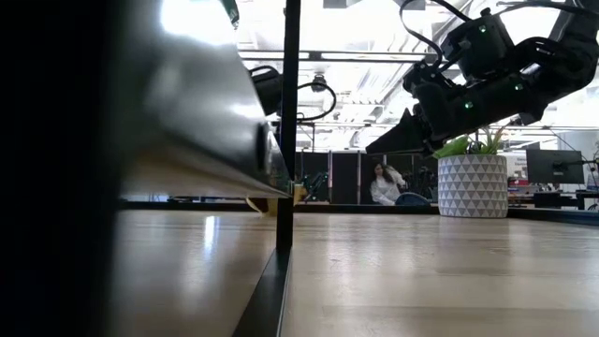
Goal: Pick & Place Mini bowls
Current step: Stack the yellow patterned bowl on top of the other stacked yellow patterned bowls on the shelf
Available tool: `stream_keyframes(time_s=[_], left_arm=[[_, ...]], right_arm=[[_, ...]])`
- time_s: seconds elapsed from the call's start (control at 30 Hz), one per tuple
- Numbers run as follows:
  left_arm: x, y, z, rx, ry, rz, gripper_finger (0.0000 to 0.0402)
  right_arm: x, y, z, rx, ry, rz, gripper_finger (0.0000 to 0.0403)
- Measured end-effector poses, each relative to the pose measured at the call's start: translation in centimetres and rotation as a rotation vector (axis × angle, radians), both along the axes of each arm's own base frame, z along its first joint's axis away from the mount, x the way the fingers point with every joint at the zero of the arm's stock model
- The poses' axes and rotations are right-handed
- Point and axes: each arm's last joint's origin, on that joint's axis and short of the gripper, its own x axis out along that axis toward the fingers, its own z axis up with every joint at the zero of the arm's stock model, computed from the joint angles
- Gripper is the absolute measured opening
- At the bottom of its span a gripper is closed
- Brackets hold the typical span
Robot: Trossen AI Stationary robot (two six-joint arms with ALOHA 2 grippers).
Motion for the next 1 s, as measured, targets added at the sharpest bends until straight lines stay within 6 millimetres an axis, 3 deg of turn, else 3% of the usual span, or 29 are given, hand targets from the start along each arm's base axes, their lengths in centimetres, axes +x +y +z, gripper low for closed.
stream_keyframes(time_s=[0.2, 0.27, 0.47, 0.63, 0.8, 1.0], left_arm=[[0.1, 0.1, 0.2, 0.020, 0.008, -0.014, 0.0036], [0.3, 0.2, 0.9, 0.019, 0.015, -0.013, 0.0014], [0.5, -0.7, 3.7, -0.114, 0.061, 0.040, 0.0018], [0.1, -3.9, 5.3, -0.138, 0.097, 0.068, 0.0014], [-0.5, -7.7, 5.7, -0.155, 0.127, 0.089, 0.0010], [-2.8, -10.9, 4.9, -0.175, 0.201, 0.163, 0.0010]], right_arm=[[0.0, 0.0, 0.0, 0.000, 0.000, 0.000, 0.0002], [0.0, 0.0, 0.0, 0.000, 0.000, 0.000, 0.0001], [0.0, 0.0, -0.1, 0.001, 0.009, 0.000, 0.0002], [-0.1, 0.0, -0.2, -0.004, 0.026, 0.002, 0.0001], [-0.1, 0.0, -0.3, -0.003, 0.036, 0.004, 0.0001], [-0.1, 0.0, -0.4, -0.001, 0.049, 0.005, 0.0002]])
